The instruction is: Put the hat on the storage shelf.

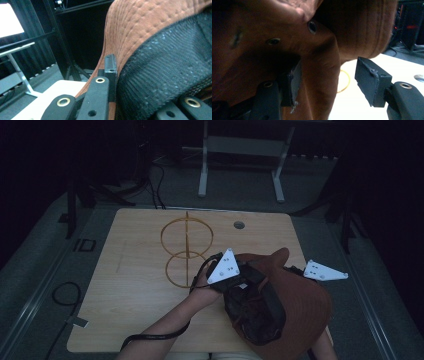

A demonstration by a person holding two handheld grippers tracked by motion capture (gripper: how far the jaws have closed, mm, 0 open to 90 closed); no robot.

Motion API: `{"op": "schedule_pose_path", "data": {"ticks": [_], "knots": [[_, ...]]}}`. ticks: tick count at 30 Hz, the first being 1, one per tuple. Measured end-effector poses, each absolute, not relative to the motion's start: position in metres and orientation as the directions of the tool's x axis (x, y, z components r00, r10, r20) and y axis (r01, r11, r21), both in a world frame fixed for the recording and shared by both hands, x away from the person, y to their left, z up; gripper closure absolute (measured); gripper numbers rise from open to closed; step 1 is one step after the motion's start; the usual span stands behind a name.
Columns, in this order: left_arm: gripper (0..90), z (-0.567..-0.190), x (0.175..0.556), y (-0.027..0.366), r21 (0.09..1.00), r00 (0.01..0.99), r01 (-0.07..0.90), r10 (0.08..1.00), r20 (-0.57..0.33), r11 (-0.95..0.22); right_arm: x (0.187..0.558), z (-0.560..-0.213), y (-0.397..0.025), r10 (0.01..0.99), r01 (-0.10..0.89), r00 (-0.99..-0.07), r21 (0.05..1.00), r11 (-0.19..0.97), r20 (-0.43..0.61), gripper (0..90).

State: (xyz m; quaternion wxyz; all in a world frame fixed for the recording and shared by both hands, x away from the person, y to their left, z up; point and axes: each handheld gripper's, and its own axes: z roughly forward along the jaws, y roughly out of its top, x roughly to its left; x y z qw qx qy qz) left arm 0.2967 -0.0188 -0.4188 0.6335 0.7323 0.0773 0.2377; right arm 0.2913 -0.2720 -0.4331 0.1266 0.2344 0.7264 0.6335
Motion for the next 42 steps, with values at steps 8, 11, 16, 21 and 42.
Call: {"op": "schedule_pose_path", "data": {"ticks": [8,11,16,21,42], "knots": [[86.7,-0.419,0.297,-0.022,0.970,0.876,-0.176,0.424,0.232,-0.168,0.298,-0.431,-0.266,0.469,0.175,-0.873,0.983,0.051,0.131,41.2],[86.7,-0.420,0.298,-0.022,0.971,0.880,-0.167,0.419,0.224,-0.170,0.300,-0.431,-0.264,0.432,0.189,-0.890,0.980,0.059,0.146,53.9],[86.5,-0.420,0.304,-0.020,0.974,0.896,-0.144,0.394,0.203,-0.174,0.301,-0.434,-0.264,0.388,0.207,-0.907,0.976,0.076,0.162,72.3],[83.8,-0.418,0.306,-0.019,0.976,0.901,-0.132,0.389,0.191,-0.175,0.300,-0.433,-0.264,0.406,0.194,-0.904,0.976,0.103,0.137,87.1],[60.5,-0.421,0.305,0.019,0.972,0.886,-0.048,0.440,0.148,-0.231,0.308,-0.402,-0.294,0.556,0.156,-0.823,0.988,0.020,0.119,88.5]]}}
